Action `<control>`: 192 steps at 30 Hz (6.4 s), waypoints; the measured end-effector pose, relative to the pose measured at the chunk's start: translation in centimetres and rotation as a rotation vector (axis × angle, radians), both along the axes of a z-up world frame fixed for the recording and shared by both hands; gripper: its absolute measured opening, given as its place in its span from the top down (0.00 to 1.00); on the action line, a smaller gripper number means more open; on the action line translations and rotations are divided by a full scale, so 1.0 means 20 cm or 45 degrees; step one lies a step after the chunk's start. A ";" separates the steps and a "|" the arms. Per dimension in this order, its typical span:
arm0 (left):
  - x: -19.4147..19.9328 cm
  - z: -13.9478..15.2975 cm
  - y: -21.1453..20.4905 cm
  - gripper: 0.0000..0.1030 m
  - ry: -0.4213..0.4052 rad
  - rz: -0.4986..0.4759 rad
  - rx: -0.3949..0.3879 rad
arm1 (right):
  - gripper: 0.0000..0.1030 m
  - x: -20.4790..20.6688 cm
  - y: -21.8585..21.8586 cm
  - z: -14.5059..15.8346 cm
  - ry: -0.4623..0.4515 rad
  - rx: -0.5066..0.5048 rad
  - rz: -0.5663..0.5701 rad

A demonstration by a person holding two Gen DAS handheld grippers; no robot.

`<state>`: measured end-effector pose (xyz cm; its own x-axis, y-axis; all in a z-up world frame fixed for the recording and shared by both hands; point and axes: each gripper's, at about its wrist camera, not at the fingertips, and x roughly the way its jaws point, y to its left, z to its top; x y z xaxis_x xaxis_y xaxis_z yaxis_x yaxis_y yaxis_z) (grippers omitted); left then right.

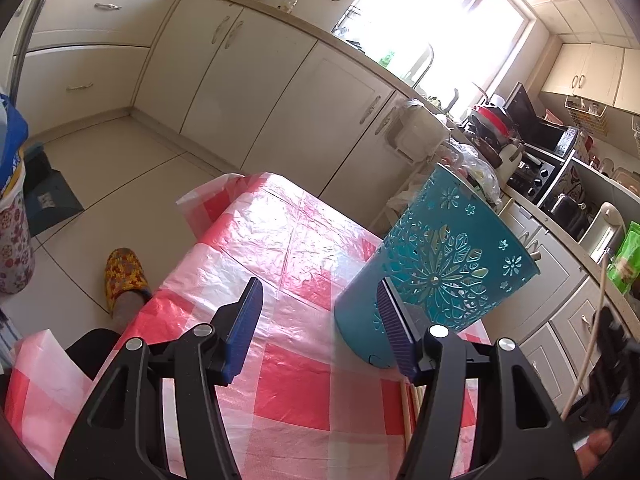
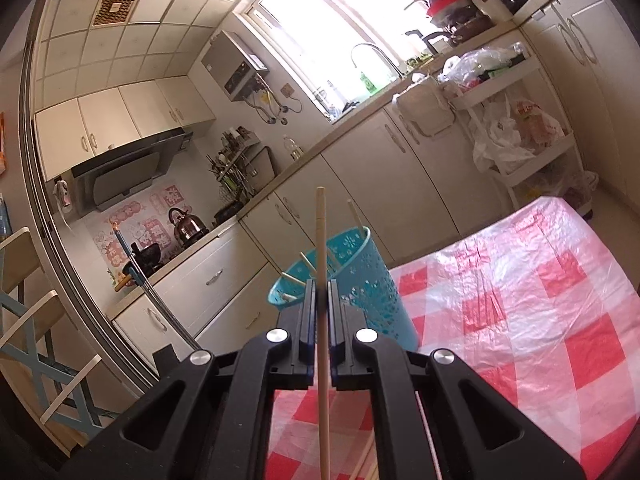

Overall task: Organize utensils
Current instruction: 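Lower the stick into the teal bin and open the right tool, then move both open tools back to the remaining wooden sticks, then grasp a wooden stick with the left tool while the right tool grasps another, then drop the stick into the teal bin with the left tool while the right tool carries its stick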

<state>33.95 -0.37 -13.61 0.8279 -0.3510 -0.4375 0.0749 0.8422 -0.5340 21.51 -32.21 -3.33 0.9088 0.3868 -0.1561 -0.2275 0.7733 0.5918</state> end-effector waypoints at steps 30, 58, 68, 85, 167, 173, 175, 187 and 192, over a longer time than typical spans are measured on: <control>-0.02 0.01 0.00 0.37 -0.007 0.034 0.022 | 0.74 0.47 0.21 0.03 -0.123 -0.290 -0.081; 0.00 0.02 -0.02 0.26 0.014 0.053 0.056 | 0.72 0.05 0.28 -0.43 0.530 -0.464 0.047; 0.01 0.01 -0.03 0.26 0.018 0.051 0.057 | 0.85 0.13 0.37 -0.53 0.697 -0.645 0.127; 0.01 0.00 -0.04 0.24 0.020 0.049 0.057 | 0.90 0.18 0.42 -0.54 0.737 -0.845 0.143; -0.26 0.42 -0.36 0.96 -0.162 -0.534 0.397 | 0.94 0.09 0.13 -0.51 0.644 -0.460 0.072; -0.14 0.87 -0.26 0.96 -0.541 -0.279 0.281 | 0.94 0.08 0.15 -0.49 0.619 -0.474 0.080; -0.07 0.94 -0.28 0.96 -0.592 -0.227 0.256 | 0.94 0.07 0.15 -0.49 0.616 -0.476 0.081; 0.30 0.84 -0.43 0.95 -0.592 -0.061 0.250 | 0.94 0.07 0.14 -0.49 0.603 -0.459 0.087; 0.27 0.68 -0.45 0.95 -0.515 -0.107 0.317 | 0.94 0.07 0.14 -0.49 0.591 -0.461 0.072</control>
